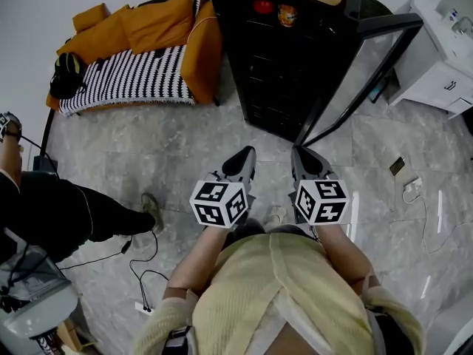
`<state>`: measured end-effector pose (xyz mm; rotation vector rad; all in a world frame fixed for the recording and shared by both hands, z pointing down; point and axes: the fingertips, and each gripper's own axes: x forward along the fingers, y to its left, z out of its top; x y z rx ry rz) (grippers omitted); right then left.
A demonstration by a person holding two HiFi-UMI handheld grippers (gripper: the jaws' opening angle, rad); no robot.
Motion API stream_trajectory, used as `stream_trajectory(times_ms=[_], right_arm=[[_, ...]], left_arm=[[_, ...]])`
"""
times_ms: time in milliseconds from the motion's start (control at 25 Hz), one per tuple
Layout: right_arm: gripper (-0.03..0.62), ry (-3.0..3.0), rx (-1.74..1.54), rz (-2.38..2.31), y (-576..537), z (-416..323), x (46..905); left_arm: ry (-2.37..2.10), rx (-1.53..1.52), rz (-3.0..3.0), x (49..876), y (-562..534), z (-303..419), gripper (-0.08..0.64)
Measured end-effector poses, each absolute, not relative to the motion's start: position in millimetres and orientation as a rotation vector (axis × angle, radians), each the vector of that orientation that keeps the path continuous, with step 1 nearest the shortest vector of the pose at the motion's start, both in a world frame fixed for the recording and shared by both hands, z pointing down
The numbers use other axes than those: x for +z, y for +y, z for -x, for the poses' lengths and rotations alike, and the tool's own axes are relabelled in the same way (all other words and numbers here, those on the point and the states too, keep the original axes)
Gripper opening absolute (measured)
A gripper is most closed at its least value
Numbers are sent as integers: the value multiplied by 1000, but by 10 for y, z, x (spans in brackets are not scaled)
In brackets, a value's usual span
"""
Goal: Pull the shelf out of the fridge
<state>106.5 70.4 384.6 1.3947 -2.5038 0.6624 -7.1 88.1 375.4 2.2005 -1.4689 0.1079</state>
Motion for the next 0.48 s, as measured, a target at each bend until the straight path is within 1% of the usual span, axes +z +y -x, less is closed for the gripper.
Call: stream_trajectory(times_ms=[480], right_arm=[[30, -2497, 684, -1383, 469, -1127, 3889]], left_arm=[[-1488, 111, -2193, 3803, 615, -5, 32]])
